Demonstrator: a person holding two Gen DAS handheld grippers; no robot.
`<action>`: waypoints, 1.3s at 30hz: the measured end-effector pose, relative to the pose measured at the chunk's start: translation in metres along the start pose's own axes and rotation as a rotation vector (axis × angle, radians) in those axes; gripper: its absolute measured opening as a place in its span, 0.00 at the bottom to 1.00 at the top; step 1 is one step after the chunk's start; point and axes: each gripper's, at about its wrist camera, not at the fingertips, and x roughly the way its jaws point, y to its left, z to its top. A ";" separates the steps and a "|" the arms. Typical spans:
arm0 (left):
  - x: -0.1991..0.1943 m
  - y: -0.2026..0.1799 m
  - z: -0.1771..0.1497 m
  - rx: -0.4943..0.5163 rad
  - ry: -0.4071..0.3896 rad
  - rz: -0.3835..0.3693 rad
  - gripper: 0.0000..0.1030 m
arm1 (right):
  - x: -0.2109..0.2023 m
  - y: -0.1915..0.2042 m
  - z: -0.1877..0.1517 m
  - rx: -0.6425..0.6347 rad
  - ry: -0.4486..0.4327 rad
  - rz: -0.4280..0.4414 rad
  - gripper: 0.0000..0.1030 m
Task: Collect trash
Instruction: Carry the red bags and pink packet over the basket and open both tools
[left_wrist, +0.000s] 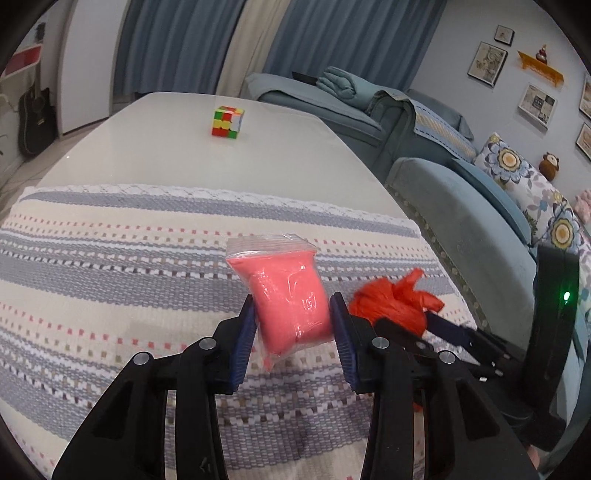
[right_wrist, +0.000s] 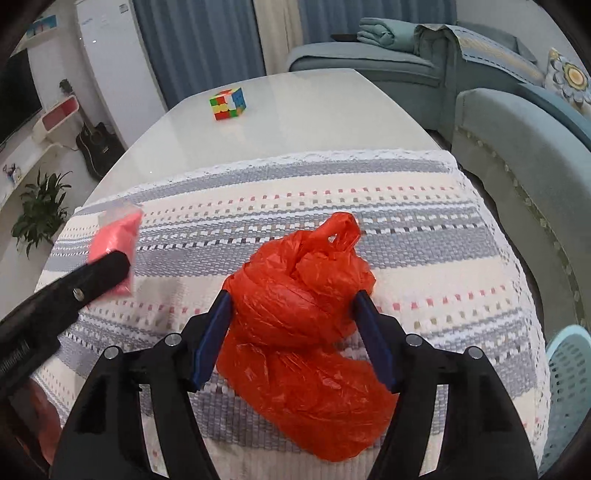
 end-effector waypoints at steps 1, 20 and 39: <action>0.001 -0.003 -0.001 0.008 0.003 -0.004 0.37 | -0.001 0.001 0.000 -0.007 0.001 0.002 0.53; -0.058 -0.169 0.013 0.238 -0.036 -0.179 0.37 | -0.186 -0.116 -0.014 0.127 -0.269 -0.044 0.25; 0.011 -0.353 -0.086 0.494 0.177 -0.328 0.49 | -0.218 -0.312 -0.125 0.422 -0.132 -0.290 0.40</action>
